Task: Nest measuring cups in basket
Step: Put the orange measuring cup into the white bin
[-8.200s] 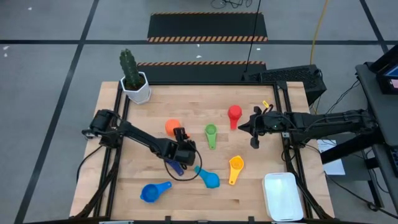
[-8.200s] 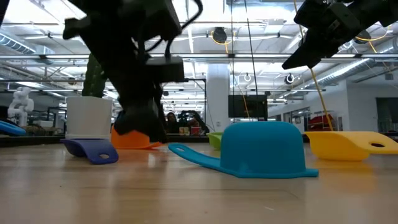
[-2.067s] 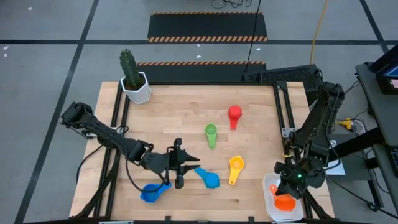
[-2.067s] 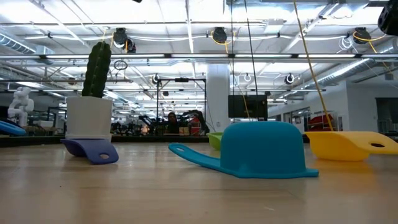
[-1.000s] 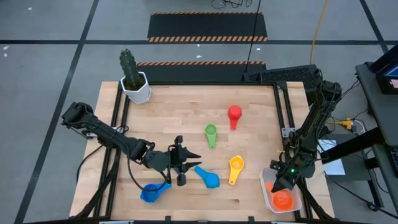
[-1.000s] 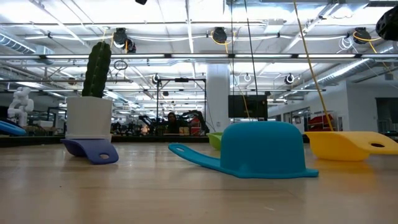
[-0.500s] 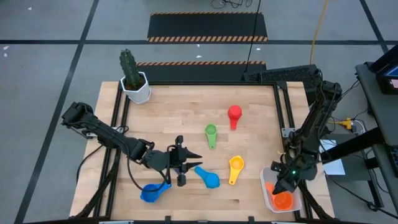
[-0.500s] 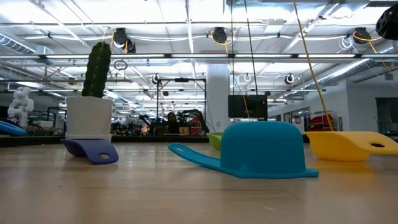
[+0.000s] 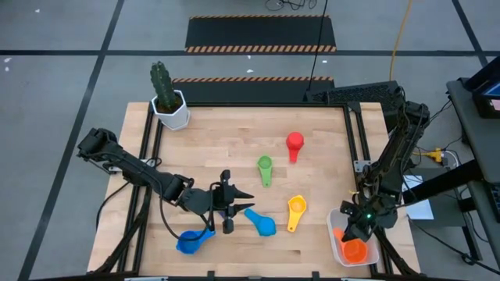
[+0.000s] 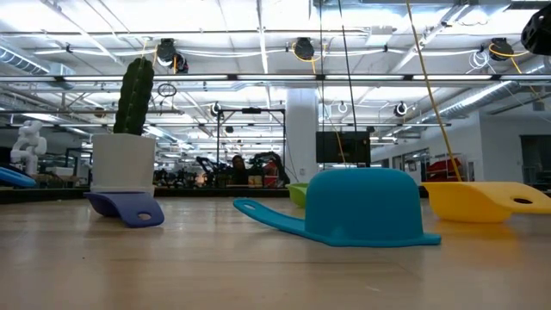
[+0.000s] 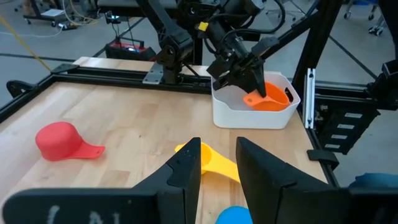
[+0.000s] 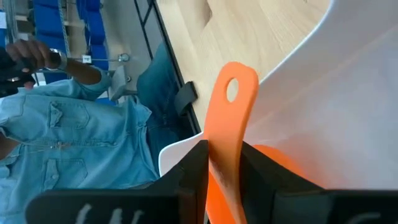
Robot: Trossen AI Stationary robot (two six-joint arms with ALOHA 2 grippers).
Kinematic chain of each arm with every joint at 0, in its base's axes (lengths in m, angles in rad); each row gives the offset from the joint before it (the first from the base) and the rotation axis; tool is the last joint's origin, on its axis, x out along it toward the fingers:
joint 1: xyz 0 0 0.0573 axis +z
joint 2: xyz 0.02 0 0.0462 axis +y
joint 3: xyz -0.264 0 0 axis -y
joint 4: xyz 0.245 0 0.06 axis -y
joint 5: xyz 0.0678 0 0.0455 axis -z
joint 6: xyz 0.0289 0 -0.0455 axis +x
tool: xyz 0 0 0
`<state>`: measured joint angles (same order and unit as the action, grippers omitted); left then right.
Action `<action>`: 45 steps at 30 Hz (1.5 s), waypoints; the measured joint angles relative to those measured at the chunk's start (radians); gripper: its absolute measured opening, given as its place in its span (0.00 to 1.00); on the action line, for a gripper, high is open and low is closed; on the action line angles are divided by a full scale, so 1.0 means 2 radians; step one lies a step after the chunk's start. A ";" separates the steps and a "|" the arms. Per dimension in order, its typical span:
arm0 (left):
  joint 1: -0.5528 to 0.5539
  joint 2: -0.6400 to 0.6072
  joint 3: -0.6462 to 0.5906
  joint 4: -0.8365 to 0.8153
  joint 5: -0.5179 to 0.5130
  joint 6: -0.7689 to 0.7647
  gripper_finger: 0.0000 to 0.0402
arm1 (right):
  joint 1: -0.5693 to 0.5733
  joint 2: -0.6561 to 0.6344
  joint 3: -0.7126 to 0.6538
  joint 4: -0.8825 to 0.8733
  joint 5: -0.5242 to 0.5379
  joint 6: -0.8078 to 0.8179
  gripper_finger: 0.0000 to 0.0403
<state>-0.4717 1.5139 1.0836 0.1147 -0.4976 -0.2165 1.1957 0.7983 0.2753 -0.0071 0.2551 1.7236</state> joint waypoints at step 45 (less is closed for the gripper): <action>0.007 0.027 0.000 0.056 0.024 0.033 0.26 | -0.107 -0.056 0.080 -0.259 -0.160 -0.002 0.40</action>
<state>-0.4568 1.5681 1.0840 0.2275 -0.4496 -0.1513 0.9817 0.6865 0.4347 -0.5256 -0.0656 1.7197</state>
